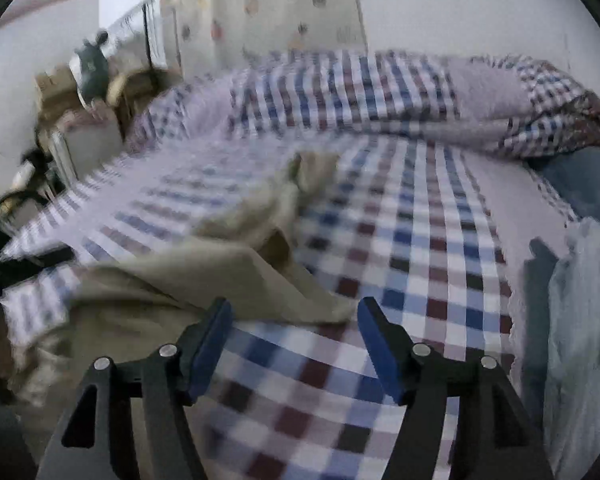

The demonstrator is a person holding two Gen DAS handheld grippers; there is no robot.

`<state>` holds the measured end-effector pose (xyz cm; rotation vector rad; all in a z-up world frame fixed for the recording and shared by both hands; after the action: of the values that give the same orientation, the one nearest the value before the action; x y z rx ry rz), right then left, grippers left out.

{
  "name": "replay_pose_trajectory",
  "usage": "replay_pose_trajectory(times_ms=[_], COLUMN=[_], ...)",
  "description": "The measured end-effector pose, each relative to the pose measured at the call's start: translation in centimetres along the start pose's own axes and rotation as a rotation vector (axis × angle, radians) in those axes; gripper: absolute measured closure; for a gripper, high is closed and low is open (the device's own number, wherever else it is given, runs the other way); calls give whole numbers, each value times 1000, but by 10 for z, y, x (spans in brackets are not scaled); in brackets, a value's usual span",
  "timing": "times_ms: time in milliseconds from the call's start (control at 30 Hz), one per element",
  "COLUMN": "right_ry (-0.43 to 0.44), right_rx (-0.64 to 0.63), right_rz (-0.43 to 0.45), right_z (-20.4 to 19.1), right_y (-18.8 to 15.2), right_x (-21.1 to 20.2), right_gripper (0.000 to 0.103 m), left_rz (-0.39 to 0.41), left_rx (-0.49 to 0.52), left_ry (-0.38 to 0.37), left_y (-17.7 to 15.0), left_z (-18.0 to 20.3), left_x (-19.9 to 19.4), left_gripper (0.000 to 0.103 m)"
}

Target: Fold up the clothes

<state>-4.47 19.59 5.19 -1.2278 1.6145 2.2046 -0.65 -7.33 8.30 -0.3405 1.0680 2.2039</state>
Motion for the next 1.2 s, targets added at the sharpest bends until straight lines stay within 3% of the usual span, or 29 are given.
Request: replay_pose_trajectory(times_ms=[233, 300, 333, 367, 400, 600, 767, 900, 1067, 1200], right_ry=[-12, -17, -22, -27, -32, 77, 192, 283, 397, 407], right_rx=[-128, -150, -156, -163, -169, -31, 77, 163, 272, 295], right_rz=[-79, -93, -100, -107, -114, -41, 43, 110, 194, 201], right_z=[-2, -5, -6, -8, -9, -4, -24, -40, -60, -80], right_y=[2, 3, 3, 3, 2, 15, 31, 45, 62, 66], right_x=[59, 69, 71, 73, 75, 28, -18, -55, -101, -113], right_gripper=[36, 47, 65, 96, 103, 102, 102, 102, 102, 102], left_rz=[-14, -17, -18, -19, -16, 30, 100, 145, 151, 119], left_rx=[30, 47, 56, 64, 79, 250, 433, 514, 597, 550], left_ry=[32, 39, 40, 40, 36, 38, 44, 17, -68, -209], left_y=[0, -1, -2, -3, -5, -22, -45, -64, -94, -105], left_z=[-3, -1, 0, 2, 6, 39, 73, 96, 124, 133], left_x=[5, 5, 6, 6, 6, -4, -19, -31, -47, -68], left_gripper=[43, 43, 43, 43, 43, 41, 39, 39, 39, 36])
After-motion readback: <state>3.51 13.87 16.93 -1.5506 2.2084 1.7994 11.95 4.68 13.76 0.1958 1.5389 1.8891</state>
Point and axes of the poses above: each gripper's, at about its wrist camera, not at the fingertips, and x roughly the way its jaws point, z to its right, y to its top, the point moved 3 cm from there along x, roughly the way its jaws point, and after that the axes turned 10 degrees about -x, right-handed, at the moved point
